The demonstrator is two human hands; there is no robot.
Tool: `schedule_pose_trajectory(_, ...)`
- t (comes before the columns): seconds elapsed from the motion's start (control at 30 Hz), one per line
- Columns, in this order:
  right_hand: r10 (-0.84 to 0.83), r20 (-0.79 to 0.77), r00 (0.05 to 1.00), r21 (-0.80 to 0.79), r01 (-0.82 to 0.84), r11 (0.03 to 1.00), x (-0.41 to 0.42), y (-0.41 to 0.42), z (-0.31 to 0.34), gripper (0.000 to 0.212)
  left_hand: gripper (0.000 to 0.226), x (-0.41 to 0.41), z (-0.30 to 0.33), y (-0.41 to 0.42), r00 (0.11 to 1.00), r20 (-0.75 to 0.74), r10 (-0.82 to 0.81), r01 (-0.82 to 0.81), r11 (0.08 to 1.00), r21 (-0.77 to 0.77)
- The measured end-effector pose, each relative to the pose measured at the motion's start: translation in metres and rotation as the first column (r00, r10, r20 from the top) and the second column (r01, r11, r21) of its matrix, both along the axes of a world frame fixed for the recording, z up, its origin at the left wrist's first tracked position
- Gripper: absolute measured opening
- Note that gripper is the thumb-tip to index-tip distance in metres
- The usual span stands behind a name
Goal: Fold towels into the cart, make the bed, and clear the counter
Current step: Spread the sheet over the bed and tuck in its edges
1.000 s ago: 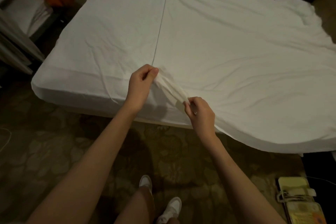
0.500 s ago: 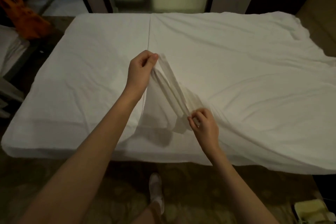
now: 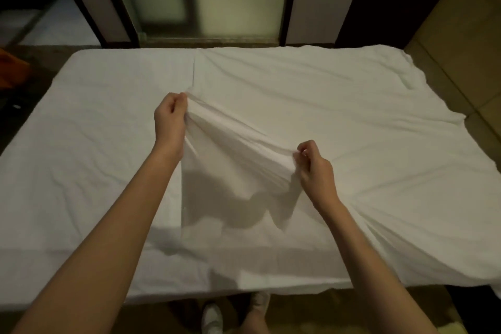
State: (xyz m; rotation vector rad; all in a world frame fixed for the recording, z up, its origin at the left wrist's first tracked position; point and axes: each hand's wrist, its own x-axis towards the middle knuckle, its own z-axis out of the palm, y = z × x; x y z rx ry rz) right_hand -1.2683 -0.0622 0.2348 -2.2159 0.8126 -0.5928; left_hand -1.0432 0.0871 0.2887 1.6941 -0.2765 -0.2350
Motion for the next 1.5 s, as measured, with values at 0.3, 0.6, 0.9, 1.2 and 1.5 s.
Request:
schedule_pose_trajectory(0.3, 0.229, -0.192, 0.954, 0.118, -0.210, 0.971, 0.025, -0.079, -0.002, 0.053, 0.017, 0.036, 0.012, -0.043, 0.985, -0.026, 0.172, -0.170, 0.984, 0.055)
schedule_pose_trajectory(0.6, -0.041, -0.424, 0.905, 0.013, 0.052, 0.999, -0.008, -0.146, -0.029, 0.022, 0.030, 0.070, 0.022, -0.068, 0.967, -0.076, 0.242, -0.242, 0.970, 0.005)
schedule_pose_trajectory(0.9, -0.051, -0.272, 0.961, 0.144, 0.093, 0.985, 0.040, -0.169, -0.041, 0.021, 0.028, 0.121, 0.012, -0.110, 0.975, -0.100, 0.196, -0.191, 0.980, 0.061)
schedule_pose_trajectory(1.2, -0.093, -0.243, 0.966, 0.108, 0.122, 0.987, 0.076, -0.179, -0.106, 0.028, 0.035, 0.177, -0.052, -0.143, 0.984, -0.113, 0.140, -0.125, 0.984, 0.130)
schedule_pose_trajectory(1.5, 0.065, -0.437, 0.897, 0.363, 0.110, 0.925, 0.110, -0.205, -0.155, 0.017, 0.034, 0.224, -0.105, -0.193, 0.984, -0.161, 0.083, -0.054, 0.983, 0.175)
